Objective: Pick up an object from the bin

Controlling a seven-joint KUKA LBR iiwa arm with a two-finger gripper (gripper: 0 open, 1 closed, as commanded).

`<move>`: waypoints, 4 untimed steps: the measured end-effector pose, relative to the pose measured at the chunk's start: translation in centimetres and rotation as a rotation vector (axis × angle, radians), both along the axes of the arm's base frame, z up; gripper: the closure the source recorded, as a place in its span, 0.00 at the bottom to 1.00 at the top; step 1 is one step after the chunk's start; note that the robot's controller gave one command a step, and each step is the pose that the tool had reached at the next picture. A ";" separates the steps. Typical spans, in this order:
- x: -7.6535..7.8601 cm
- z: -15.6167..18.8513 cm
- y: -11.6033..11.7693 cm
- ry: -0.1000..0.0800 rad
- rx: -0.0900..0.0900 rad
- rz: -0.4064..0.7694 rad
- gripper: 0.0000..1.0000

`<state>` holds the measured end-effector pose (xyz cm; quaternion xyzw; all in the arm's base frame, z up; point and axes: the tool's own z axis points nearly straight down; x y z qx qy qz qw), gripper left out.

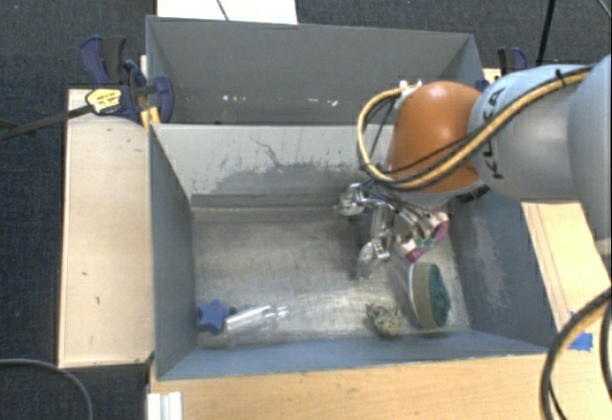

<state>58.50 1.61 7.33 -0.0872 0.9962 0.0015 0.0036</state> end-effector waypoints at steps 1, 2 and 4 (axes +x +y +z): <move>0.8 -0.1 -4.8 0.009 0.019 0.142 0.00; 0.7 1.1 -9.4 0.003 0.001 0.384 0.00; 0.8 2.7 -11.0 -0.015 0.002 1.213 0.00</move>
Offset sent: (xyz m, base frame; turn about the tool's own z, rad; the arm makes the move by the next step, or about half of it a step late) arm 0.0077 -0.0601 -0.0033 -0.1393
